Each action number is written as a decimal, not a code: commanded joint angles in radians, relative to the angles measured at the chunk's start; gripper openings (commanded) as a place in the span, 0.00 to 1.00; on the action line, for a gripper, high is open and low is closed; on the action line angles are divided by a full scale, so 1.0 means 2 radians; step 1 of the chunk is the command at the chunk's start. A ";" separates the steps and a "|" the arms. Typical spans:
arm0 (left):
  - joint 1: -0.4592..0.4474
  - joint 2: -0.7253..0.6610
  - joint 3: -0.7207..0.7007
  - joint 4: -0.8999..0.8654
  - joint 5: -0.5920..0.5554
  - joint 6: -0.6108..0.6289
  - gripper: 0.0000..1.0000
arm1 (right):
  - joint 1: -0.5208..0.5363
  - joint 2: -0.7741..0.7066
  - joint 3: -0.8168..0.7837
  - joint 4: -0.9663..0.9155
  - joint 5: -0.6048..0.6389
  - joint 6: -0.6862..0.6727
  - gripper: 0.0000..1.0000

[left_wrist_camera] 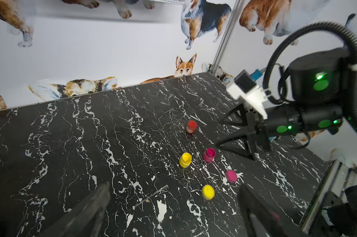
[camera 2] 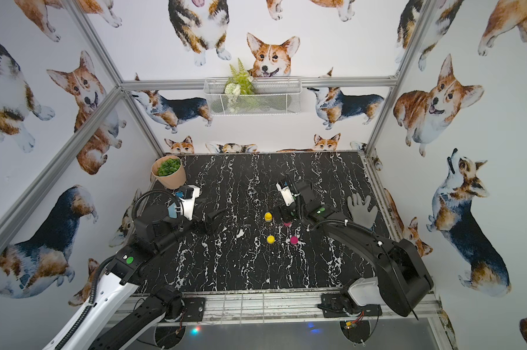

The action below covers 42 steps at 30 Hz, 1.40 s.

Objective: Close the paint jar lid
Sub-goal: Pick up the paint jar from the center of the board.

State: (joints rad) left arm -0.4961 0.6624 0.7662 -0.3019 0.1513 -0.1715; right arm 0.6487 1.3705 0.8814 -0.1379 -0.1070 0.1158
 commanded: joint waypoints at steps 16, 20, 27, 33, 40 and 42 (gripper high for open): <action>0.001 0.020 0.018 -0.101 -0.018 0.073 0.88 | 0.052 0.166 0.097 -0.019 0.072 0.026 0.79; 0.001 0.023 0.017 -0.101 -0.002 0.083 0.87 | 0.057 0.180 0.102 -0.020 0.073 0.030 0.73; 0.000 0.014 0.012 -0.097 -0.005 0.084 0.88 | 0.062 0.198 0.109 -0.029 0.090 0.036 0.67; 0.000 0.016 0.012 -0.095 0.000 0.085 0.88 | 0.065 0.214 0.115 -0.027 0.088 0.038 0.65; 0.001 0.019 0.013 -0.097 0.009 0.082 0.88 | 0.068 0.235 0.122 -0.026 0.086 0.038 0.60; 0.001 0.021 0.015 -0.098 0.007 0.083 0.88 | 0.068 0.240 0.124 -0.028 0.087 0.039 0.58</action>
State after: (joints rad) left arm -0.4957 0.6983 0.7906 -0.5007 0.1509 -0.0116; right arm 0.7853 1.8385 1.1172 -0.1886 0.0589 0.1825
